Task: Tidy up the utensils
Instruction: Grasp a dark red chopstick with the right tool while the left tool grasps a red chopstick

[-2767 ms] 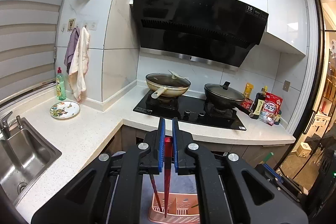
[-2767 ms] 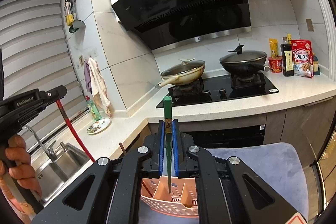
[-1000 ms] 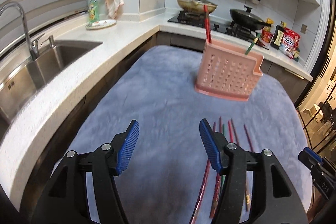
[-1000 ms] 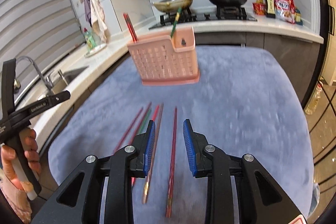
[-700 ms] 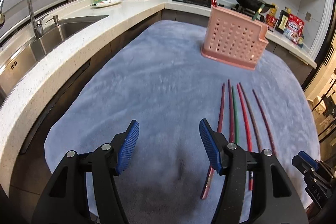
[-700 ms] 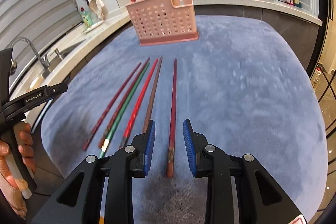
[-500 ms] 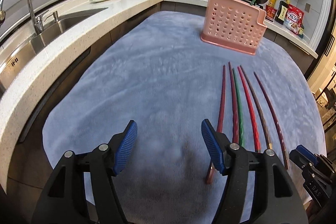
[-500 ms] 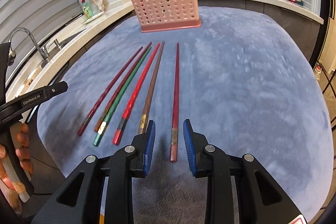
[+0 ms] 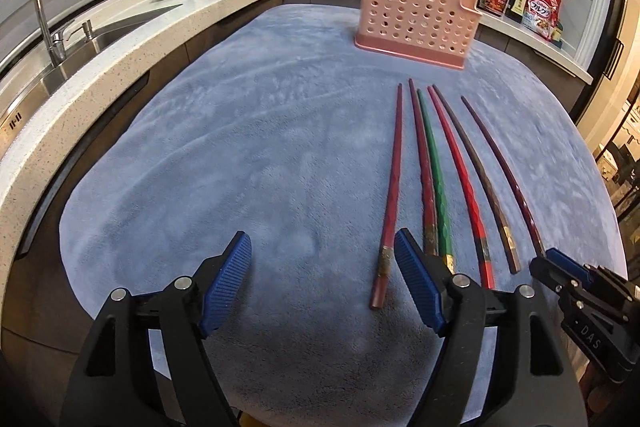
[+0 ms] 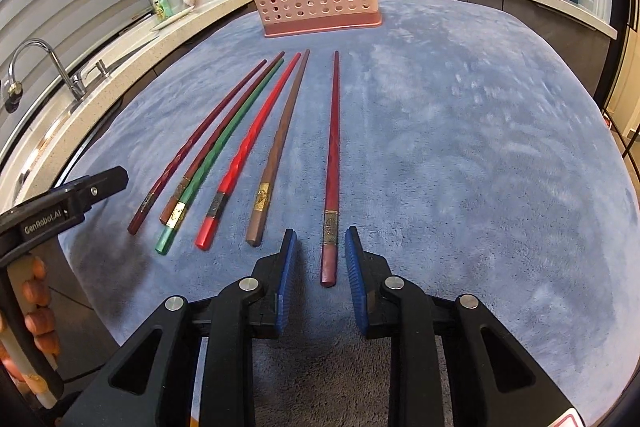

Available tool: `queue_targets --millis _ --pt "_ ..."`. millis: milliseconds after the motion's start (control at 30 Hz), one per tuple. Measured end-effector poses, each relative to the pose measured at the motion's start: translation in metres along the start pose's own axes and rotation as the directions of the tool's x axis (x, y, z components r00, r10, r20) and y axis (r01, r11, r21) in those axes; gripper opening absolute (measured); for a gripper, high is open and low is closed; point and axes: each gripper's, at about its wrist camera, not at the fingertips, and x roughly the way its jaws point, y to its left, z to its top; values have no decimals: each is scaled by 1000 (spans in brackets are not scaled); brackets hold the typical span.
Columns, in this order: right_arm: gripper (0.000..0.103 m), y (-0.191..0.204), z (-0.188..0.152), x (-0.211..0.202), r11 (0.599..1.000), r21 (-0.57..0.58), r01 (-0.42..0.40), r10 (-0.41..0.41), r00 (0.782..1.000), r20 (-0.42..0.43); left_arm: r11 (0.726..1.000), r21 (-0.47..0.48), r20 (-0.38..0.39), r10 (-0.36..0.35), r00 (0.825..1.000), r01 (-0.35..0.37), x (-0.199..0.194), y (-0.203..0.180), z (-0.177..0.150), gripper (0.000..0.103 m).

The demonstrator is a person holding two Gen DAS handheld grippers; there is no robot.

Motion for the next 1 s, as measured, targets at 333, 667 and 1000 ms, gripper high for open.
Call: queue_targets --millis 333,667,1000 --pt "11 -6 -2 1 1000 25 0 0 1000 8 1000 21 -32 -17 999 17 12 -9 -10 70" --pt "11 -6 -2 1 1000 28 -1 1 1000 10 999 32 -33 6 999 -4 19 -14 -16 57" --pt "11 -7 -3 0 1000 30 -4 4 1000 10 999 27 -36 -18 999 19 19 -10 -12 15"
